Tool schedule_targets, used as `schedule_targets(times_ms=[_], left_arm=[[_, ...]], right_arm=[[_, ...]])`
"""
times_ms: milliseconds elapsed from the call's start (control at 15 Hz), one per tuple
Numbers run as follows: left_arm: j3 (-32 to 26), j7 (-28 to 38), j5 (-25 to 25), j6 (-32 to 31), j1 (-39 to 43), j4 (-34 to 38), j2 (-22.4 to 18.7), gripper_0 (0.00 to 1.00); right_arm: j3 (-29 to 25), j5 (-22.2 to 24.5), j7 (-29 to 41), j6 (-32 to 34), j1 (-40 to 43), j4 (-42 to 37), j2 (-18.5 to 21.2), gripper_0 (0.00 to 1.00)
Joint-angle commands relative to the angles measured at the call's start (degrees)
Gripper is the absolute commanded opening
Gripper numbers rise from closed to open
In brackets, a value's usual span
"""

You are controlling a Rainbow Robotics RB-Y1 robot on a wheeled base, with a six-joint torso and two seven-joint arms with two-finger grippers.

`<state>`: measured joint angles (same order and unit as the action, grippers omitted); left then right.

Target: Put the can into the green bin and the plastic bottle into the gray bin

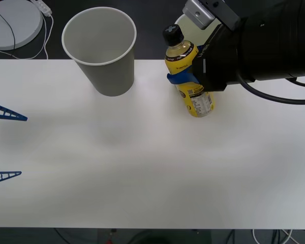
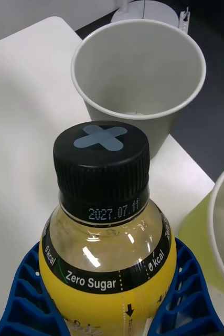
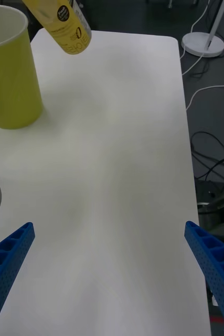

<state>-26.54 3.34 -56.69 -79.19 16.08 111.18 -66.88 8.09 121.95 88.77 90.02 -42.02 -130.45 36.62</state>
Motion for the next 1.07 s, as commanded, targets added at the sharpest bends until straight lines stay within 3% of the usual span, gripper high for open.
schedule_targets(times_ms=[67, 533, 867, 1067], left_arm=[[0.0, 0.0, 0.0, 0.0, 0.0, 0.0, 0.0, 1.00], [0.0, 0.0, 0.0, 0.0, 0.0, 0.0, 0.0, 1.00], [0.0, 0.0, 0.0, 0.0, 0.0, 0.0, 0.0, 1.00], [0.0, 0.0, 0.0, 0.0, 0.0, 0.0, 0.0, 1.00]], right_arm=[[1.8, 1.0, 0.0, 0.0, -5.2, 4.0, -2.2, 0.00], [7.6, 1.1, 0.0, 0.0, -17.4, 18.2, -5.0, 0.00], [12.7, -1.8, 0.0, 0.0, -28.2, 30.1, -5.2, 0.00], [13.7, -2.0, 0.0, 0.0, -33.0, 37.8, -7.6, 0.00]])
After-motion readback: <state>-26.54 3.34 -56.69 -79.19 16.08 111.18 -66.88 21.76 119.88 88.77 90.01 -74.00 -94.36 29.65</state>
